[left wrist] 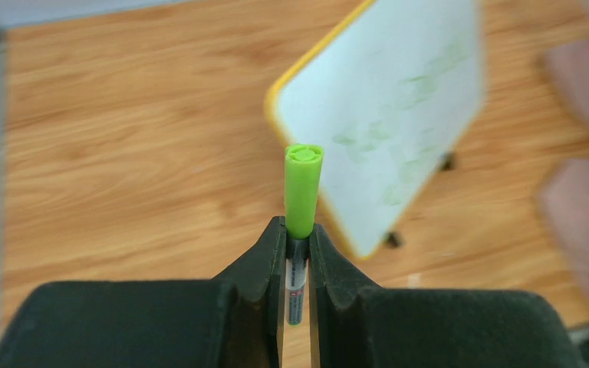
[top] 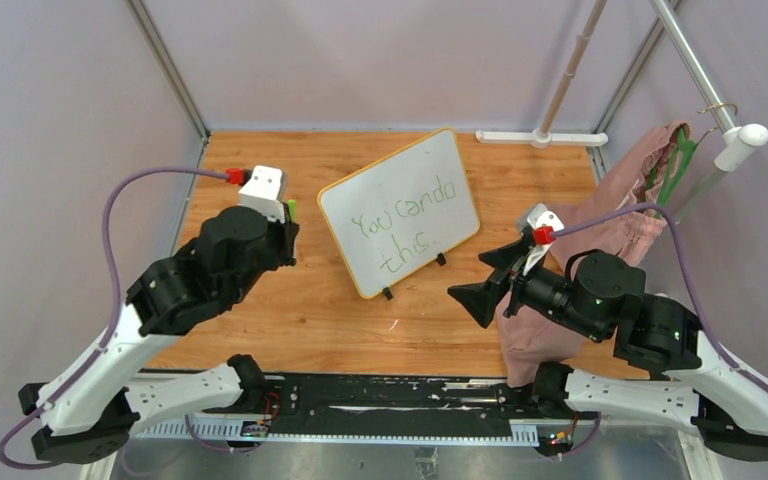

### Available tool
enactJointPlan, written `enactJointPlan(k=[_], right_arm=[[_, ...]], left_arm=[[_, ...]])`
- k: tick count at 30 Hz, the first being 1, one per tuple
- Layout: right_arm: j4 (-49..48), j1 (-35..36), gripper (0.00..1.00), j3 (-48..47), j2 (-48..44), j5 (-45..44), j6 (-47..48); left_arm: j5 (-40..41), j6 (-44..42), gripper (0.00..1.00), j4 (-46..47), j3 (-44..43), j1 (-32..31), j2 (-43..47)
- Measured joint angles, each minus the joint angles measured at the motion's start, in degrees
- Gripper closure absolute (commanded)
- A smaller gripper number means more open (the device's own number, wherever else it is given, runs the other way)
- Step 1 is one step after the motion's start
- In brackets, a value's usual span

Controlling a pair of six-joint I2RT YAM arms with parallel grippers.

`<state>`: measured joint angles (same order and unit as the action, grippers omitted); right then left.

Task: Write a sentence on the whiteboard
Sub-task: Place the whiteboard marker at the center of the board.

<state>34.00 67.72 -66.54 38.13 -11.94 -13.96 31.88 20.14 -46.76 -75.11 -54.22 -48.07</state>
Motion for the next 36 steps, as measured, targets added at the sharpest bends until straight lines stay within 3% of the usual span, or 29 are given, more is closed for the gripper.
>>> enactJointPlan(k=[4, 8, 13, 20, 27, 36], right_arm=[[-0.09, 0.0, 0.11, 1.36, -0.94, -2.71, 0.28], [-0.09, 0.0, 0.1, 2.47, 0.33, -3.32, 1.11], [-0.2, 0.0, 0.09, 4.2, 2.14, -3.32, 2.08], [-0.33, 0.0, 0.09, 7.56, 3.91, -4.04, 3.56], [-0.61, 0.0, 0.1, 8.04, 3.93, -4.7, 7.41], [-1.7, 0.0, 0.11, 8.72, 1.99, -8.09, 11.76]], left_arm=[[3.17, -4.02, 1.0, -8.39, -0.04, 9.2, -5.42], [1.53, -6.16, 1.0, -10.84, 2.01, 17.42, -11.02], [-4.46, -6.67, 1.0, -8.92, 6.84, 27.91, -18.01], [-15.3, -5.97, 1.0, -2.78, 6.78, 43.06, -37.48], [-19.21, -7.21, 1.0, -0.83, -1.88, 46.23, -53.94], [-18.91, -9.05, 1.0, -0.46, -10.08, 46.8, -64.59]])
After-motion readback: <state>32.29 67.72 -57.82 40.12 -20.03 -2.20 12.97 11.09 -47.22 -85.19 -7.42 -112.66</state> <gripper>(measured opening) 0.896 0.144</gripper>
